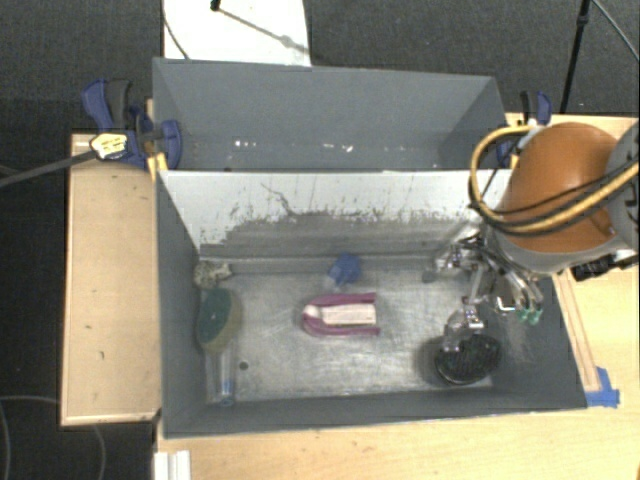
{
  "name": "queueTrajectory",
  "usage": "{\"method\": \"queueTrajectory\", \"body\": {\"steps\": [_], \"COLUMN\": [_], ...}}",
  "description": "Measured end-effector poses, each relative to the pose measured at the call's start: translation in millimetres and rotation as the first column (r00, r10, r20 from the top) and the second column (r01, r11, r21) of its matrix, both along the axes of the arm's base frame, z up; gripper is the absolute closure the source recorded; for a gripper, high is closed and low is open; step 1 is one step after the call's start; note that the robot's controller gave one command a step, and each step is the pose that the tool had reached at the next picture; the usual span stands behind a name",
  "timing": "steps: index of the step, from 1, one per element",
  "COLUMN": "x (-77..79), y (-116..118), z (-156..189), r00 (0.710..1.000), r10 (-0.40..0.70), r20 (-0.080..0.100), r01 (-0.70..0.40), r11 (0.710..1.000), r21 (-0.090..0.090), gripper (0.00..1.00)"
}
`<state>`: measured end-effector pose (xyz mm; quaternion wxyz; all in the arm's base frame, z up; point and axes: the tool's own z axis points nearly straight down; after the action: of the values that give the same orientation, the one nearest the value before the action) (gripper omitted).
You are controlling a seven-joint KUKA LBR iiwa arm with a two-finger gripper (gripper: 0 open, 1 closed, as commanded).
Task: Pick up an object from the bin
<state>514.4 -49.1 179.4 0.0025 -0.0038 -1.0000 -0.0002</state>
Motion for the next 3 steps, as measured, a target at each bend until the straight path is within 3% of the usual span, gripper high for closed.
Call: {"method": "queueTrajectory", "body": {"steps": [1, 2, 3], "x": [-30.1, -31.4, -36.9], "y": [-76, -98, -102], "z": [-107, -78, -71], "r00": [0.989, 0.979, 0.977], "r10": [0.144, 0.202, 0.214], "r20": [0.020, 0.011, 0.011], "r01": [-0.144, -0.202, -0.214], "r11": [0.990, 0.979, 0.977], "r21": [-0.004, -0.003, -0.003], "gripper": [0.00, 0.00, 0.00]}}
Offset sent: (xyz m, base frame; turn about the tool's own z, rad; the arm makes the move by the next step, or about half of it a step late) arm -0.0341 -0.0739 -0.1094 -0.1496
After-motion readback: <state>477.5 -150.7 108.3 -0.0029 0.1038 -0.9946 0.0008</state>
